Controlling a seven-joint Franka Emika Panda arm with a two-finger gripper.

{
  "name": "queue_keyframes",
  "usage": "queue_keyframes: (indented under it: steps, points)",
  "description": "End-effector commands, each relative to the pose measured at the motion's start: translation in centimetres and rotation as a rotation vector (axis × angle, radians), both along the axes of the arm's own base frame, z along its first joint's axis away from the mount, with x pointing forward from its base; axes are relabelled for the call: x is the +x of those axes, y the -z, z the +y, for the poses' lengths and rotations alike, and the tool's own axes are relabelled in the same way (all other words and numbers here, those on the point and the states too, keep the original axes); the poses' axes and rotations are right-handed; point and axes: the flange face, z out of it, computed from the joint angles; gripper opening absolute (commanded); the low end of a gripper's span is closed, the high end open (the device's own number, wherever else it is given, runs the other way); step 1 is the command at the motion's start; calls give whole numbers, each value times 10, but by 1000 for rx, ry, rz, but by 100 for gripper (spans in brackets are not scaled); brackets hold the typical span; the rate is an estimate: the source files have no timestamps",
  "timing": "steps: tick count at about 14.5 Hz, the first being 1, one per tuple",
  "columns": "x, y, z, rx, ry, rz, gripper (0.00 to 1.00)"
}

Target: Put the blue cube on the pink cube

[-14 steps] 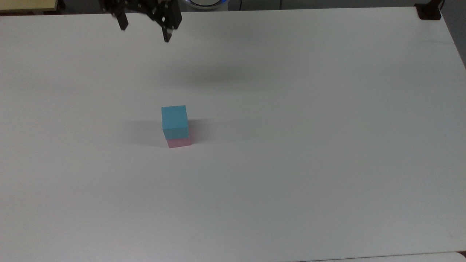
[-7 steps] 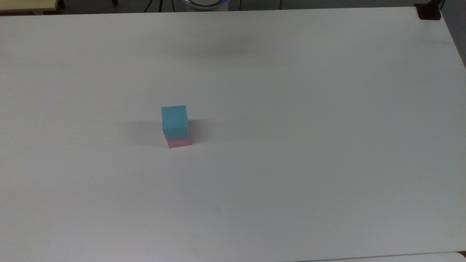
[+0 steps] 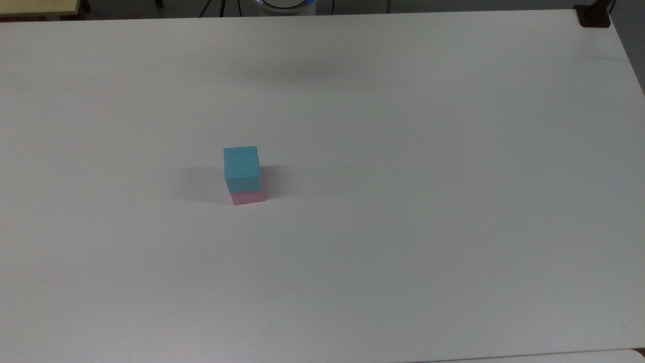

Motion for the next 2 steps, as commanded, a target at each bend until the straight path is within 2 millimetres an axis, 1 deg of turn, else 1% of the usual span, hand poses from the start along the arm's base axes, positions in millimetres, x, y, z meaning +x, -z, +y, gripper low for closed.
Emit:
queue_keyframes:
  steps: [1, 2]
  points:
    - [-2, -3, -9, -5, -33, -25, 100]
    - [-2, -3, -9, 1, -33, -26, 100]
